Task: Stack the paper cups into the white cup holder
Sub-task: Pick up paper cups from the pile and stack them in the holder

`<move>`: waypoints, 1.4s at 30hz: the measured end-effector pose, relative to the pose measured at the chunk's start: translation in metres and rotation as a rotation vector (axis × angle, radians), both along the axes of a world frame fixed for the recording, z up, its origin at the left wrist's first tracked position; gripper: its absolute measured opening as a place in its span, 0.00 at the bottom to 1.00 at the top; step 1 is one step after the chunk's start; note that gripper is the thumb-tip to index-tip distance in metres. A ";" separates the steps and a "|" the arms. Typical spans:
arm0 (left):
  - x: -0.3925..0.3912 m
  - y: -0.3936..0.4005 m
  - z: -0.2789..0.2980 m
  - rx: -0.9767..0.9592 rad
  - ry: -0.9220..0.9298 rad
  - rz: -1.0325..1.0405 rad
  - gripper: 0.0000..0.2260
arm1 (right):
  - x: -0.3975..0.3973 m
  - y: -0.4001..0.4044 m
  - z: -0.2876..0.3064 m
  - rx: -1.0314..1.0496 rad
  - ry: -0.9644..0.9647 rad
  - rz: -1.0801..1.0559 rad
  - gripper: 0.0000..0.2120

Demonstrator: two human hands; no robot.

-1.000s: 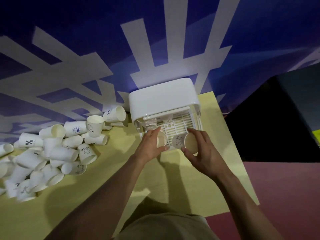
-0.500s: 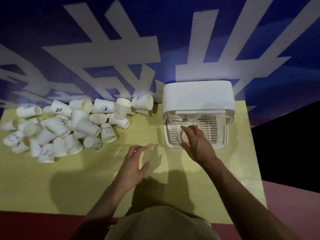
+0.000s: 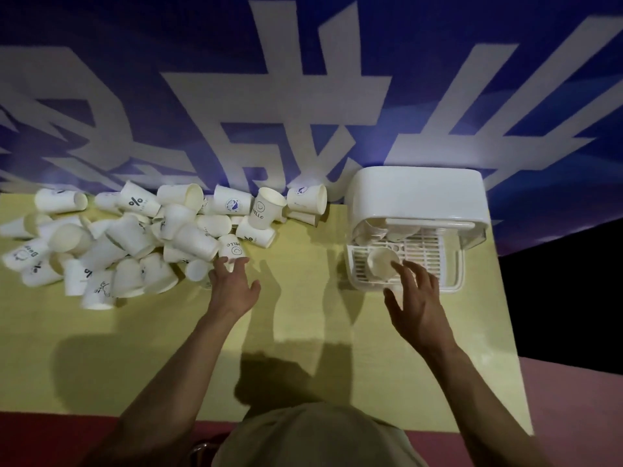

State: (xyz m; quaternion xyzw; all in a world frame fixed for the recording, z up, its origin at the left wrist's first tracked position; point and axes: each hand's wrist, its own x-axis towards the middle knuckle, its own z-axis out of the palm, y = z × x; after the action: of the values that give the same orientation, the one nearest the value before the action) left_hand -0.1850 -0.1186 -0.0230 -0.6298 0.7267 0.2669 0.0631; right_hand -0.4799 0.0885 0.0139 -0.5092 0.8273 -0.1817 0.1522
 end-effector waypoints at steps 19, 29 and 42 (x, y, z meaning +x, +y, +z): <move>0.034 -0.026 -0.022 -0.034 0.077 -0.289 0.33 | 0.100 -0.078 0.014 -0.024 -0.024 0.173 0.19; 0.081 0.008 -0.008 -0.160 0.398 -0.176 0.21 | 0.128 -0.239 -0.010 0.043 0.066 0.257 0.26; 0.108 -0.002 0.009 0.011 0.573 -0.121 0.35 | 0.128 -0.251 -0.019 0.040 0.107 0.184 0.16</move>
State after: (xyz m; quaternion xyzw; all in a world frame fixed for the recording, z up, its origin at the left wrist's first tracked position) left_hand -0.0771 -0.1204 -0.0137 -0.4839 0.7497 0.4335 -0.1257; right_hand -0.3520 -0.1625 -0.0053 -0.5888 0.7875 -0.1229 0.1342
